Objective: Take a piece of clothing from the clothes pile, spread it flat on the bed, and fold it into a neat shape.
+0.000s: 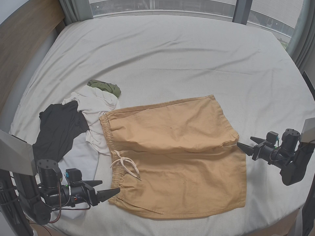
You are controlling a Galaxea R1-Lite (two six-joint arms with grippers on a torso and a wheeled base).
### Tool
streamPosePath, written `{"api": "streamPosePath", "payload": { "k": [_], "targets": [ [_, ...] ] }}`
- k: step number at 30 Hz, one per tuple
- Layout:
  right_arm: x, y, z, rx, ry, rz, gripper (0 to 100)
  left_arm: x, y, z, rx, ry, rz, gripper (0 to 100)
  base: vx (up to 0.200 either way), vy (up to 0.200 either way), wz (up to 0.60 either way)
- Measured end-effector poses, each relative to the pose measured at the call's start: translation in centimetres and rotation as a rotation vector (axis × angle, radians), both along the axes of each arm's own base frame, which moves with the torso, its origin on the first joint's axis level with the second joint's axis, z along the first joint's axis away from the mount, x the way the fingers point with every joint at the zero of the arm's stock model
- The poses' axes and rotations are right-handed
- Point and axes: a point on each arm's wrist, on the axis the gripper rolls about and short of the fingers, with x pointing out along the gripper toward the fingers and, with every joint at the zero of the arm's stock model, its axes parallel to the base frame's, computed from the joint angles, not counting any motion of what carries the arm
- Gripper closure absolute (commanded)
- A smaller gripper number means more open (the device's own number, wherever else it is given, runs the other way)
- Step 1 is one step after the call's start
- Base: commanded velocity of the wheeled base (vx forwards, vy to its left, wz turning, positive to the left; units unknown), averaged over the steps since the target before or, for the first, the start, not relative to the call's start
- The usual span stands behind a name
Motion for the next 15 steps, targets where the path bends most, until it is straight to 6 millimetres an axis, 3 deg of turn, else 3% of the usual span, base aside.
{"api": "streamPosePath", "payload": {
  "k": [15],
  "targets": [
    [0.1,0.0,0.1,-0.001,-0.006,-0.003,0,0.0,-0.1,-2.6,0.005,0.138,0.009,0,0.0,0.0,0.0]
  ]
}}
